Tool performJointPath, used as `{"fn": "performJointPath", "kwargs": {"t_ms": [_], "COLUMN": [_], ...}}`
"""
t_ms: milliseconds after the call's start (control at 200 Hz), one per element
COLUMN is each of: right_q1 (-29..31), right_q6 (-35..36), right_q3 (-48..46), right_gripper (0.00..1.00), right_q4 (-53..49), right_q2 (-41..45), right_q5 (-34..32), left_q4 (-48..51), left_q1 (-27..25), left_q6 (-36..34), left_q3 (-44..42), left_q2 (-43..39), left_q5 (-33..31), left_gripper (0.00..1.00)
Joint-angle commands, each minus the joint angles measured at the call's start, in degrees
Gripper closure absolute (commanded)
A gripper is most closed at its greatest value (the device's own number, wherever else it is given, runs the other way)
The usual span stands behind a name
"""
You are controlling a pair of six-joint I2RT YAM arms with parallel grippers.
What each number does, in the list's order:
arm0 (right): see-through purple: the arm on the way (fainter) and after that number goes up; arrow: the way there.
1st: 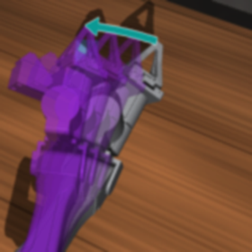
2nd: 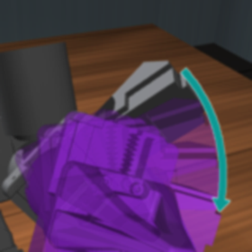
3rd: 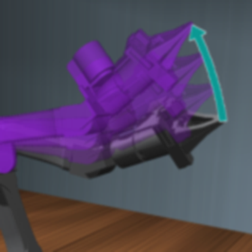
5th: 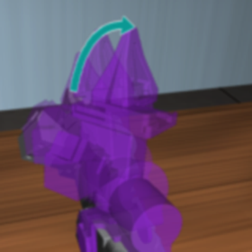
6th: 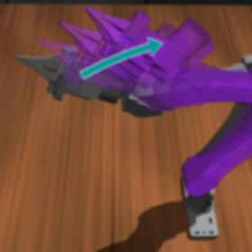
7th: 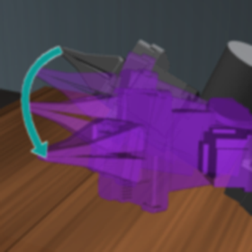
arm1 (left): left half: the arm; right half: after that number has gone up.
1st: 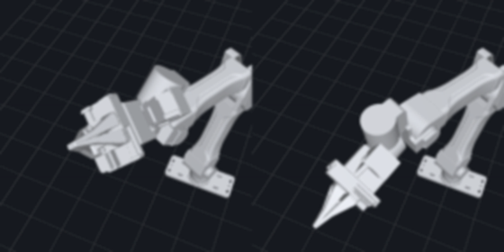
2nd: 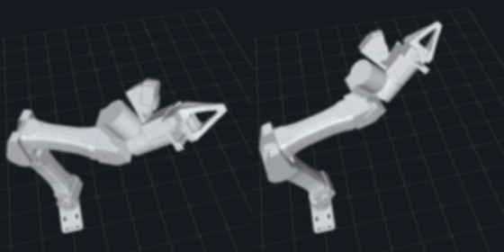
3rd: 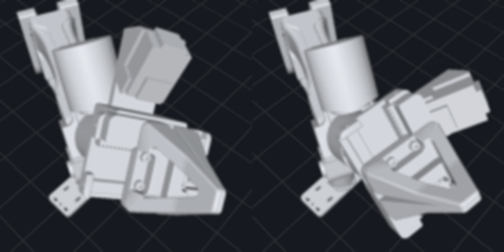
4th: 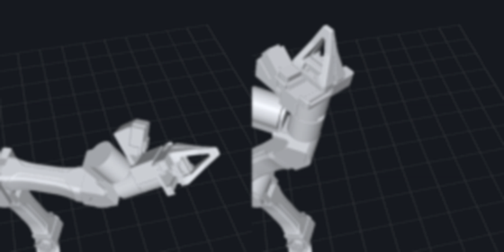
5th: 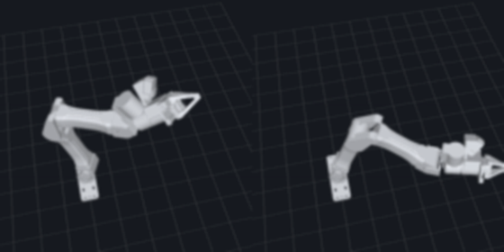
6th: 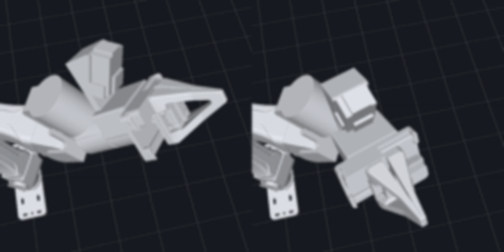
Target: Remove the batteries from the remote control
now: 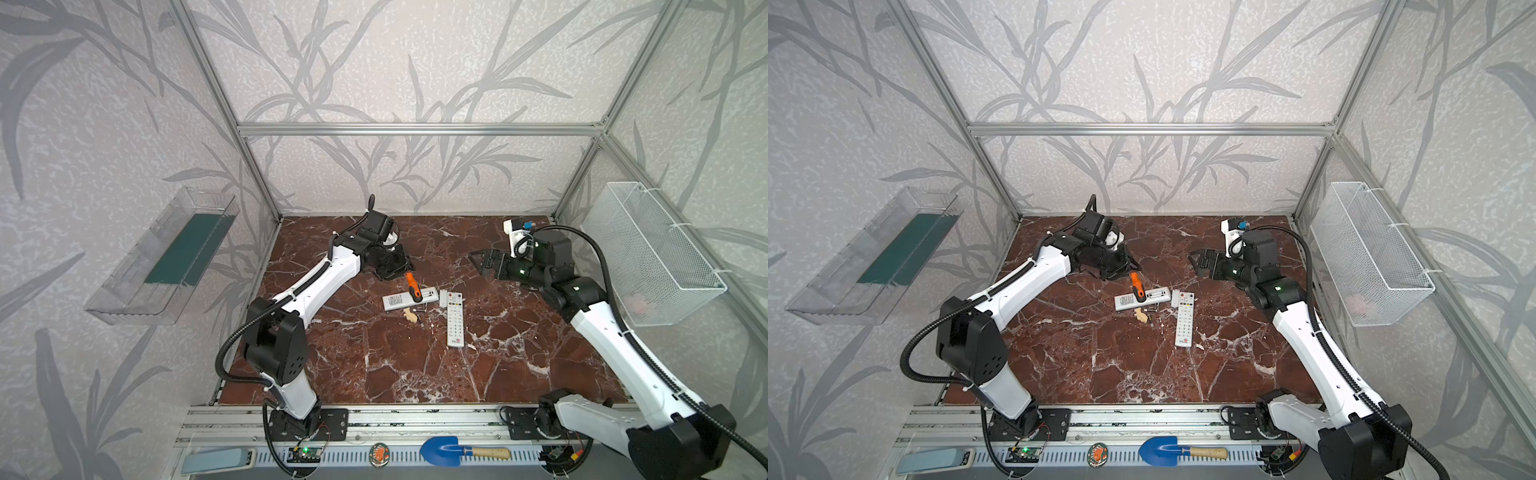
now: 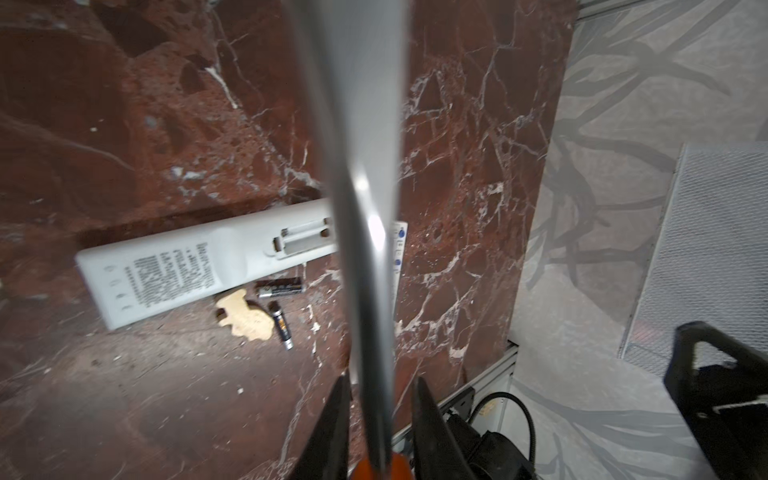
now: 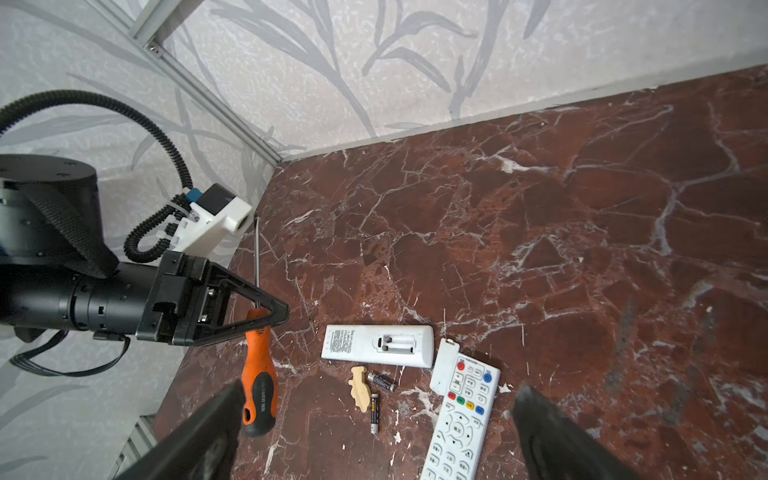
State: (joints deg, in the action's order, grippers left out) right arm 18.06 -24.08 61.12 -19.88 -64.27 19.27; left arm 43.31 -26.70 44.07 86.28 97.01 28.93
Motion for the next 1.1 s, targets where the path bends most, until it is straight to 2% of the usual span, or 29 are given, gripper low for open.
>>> {"fn": "performJointPath", "kwargs": {"t_ms": [0, 100, 225, 380, 525, 600, 770, 920, 1095], "right_q1": [1.89, 3.5, 3.56, 3.55, 3.5, 3.55, 3.47, 3.46, 3.47], "right_q6": [2.71, 5.63, 5.0, 2.89, -0.29, -0.84, 3.39, 7.25, 5.0], "right_q3": [-0.52, -2.21, -1.7, 3.35, 6.77, 8.98, 14.58, 13.06, 9.37], "right_gripper": [0.01, 0.01, 0.01, 0.01, 0.01, 0.01, 0.01, 0.02, 0.05], "right_q4": [-3.01, -4.88, -8.22, -15.54, -23.09, -27.12, -34.31, -33.26, -31.68], "right_q2": [1.2, 1.69, 0.68, -5.01, -11.11, -14.58, -20.75, -22.9, -20.67], "right_q5": [-3.23, -4.37, -3.46, -2.89, -5.26, -3.25, -0.2, 0.07, 2.32], "left_q4": [12.53, 18.55, 22.87, 26.16, 26.47, 25.19, 20.14, 16.01, 13.65], "left_q1": [0.06, 0.03, 0.63, 1.92, 2.48, 3.22, 3.86, 3.95, 4.02], "left_q6": [-5.7, -9.81, -15.11, -21.9, -27.54, -27.9, -26.24, -24.35, -24.1], "left_q3": [2.77, 3.85, 3.35, 3.59, 0.69, -1.64, -6.04, -9.09, -11.39], "left_q2": [-1.29, 0.22, 1.41, 4.18, 6.35, 7.46, 8.74, 9.78, 11.79], "left_q5": [-4.39, -7.07, -9.52, -13.38, -20.79, -21.36, -22.96, -24.12, -23.95], "left_gripper": [0.97, 0.97, 0.97, 0.97, 0.97, 0.98, 0.98, 0.98, 0.97]}}
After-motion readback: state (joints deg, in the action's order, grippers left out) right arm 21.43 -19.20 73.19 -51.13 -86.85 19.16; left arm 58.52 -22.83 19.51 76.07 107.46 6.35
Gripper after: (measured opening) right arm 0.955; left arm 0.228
